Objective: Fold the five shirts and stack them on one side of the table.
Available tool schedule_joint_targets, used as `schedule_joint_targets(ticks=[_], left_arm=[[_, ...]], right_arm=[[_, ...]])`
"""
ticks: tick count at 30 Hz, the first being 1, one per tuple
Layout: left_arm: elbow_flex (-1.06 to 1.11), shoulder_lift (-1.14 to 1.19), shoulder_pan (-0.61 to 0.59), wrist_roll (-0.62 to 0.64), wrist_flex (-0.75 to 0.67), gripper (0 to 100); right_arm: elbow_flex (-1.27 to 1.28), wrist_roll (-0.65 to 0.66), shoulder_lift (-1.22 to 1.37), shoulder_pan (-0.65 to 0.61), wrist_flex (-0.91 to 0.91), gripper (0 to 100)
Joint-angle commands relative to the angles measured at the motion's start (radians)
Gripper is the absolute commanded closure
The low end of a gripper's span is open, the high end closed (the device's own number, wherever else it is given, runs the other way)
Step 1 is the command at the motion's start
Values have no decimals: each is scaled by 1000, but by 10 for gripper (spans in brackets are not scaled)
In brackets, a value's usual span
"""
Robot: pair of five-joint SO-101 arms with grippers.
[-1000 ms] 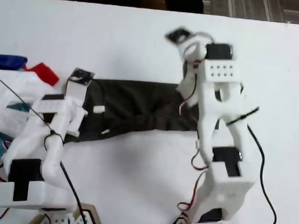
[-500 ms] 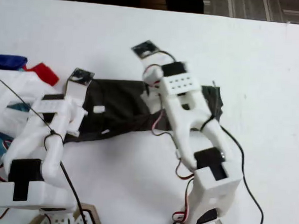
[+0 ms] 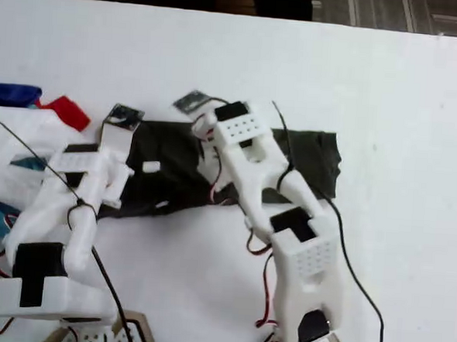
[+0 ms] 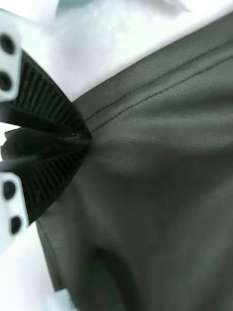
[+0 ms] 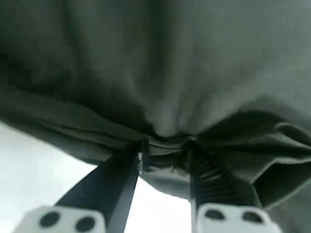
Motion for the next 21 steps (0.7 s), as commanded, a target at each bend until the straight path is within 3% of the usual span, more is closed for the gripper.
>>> schedule_joint_targets(ticks=[1, 8, 16, 21], left_arm=[[2, -12, -8, 8, -20, 975], [2, -12, -8, 8, -20, 975], [2, -12, -8, 8, -20, 975], [2, -12, -8, 8, -20, 975]], right_arm=[[-61, 55, -5, -28, 90, 868], [-153, 60, -5, -25, 197, 868], [-460, 71, -36, 31, 257, 868], [-362, 71, -4, 130, 297, 877]])
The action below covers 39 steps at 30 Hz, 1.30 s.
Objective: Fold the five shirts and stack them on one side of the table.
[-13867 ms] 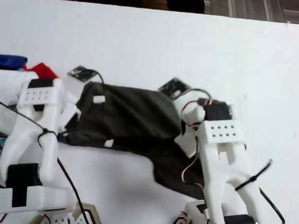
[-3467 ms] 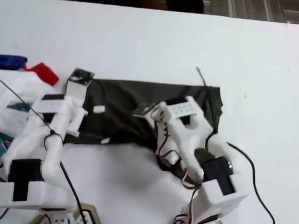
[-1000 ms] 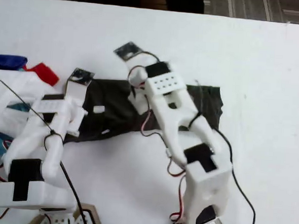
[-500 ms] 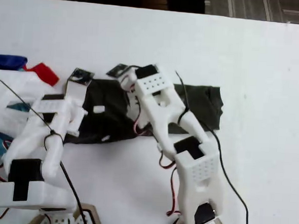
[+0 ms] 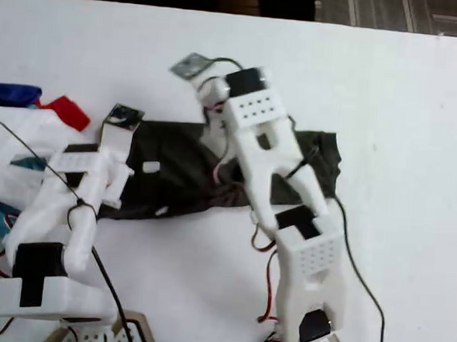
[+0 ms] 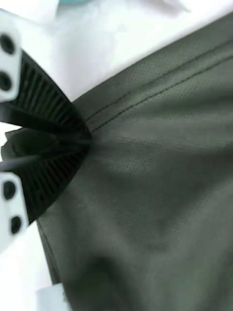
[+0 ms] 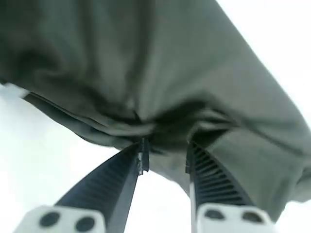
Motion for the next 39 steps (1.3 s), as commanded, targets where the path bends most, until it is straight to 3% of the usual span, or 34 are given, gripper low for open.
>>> schedule_joint_targets(ticks=[1, 13, 17, 21, 28, 39], left_arm=[[2, -12, -8, 8, -20, 975], [2, -12, -8, 8, -20, 975], [2, -12, -8, 8, -20, 975], [2, -12, -8, 8, -20, 975], [2, -12, -8, 8, -20, 975], [2, -12, -8, 8, -20, 975]], right_arm=[[41, 8, 5, 59, 22, 892], [52, 8, 134, 35, -153, 894], [-26, 11, 94, 47, -81, 894], [-132, 14, -13, 124, 31, 896], [157, 68, -62, 357, 27, 896], [384, 173, -70, 538, -196, 896]])
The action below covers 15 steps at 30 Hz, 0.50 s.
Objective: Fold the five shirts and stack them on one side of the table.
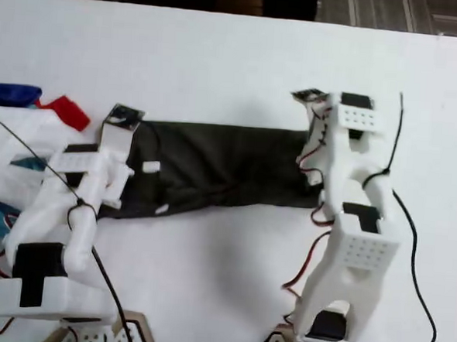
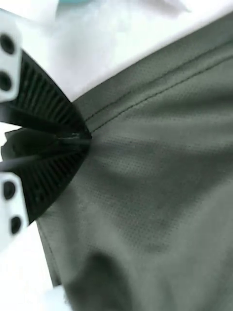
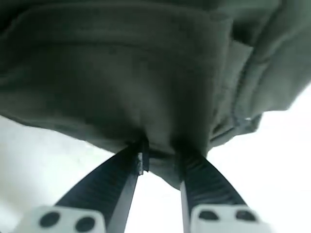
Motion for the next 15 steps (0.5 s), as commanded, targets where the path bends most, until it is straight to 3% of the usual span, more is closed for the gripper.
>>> schedule_joint_targets(ticks=[1, 9, 15], left_arm=[[2, -12, -8, 8, -20, 975], [2, -12, -8, 8, -20, 975], [-54, -43, 9, 9, 40, 975]], right_arm=[[5, 41, -76, 44, -22, 896], [-63, 41, -320, -8, 134, 894], [135, 43, -590, 125, 131, 893]])
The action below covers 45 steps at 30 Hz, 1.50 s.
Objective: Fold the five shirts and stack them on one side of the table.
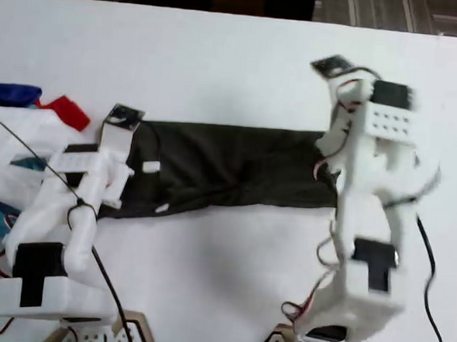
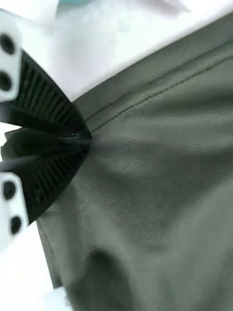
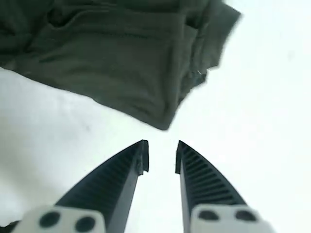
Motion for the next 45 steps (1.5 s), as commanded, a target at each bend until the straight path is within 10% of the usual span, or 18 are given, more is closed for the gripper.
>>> schedule_joint_targets(ticks=[1, 8, 19, 45], left_arm=[[-84, -57, 14, 11, 80, 975], [-326, -230, -11, 100, 307, 972], [-311, 6, -176, 98, 172, 710], [-739, 569, -23, 101, 493, 789]], right_arm=[[175, 9, -170, 101, -51, 893], [689, 9, -331, 231, -377, 893], [1010, 9, -492, 309, -631, 897], [1217, 9, -499, 470, -852, 894]])
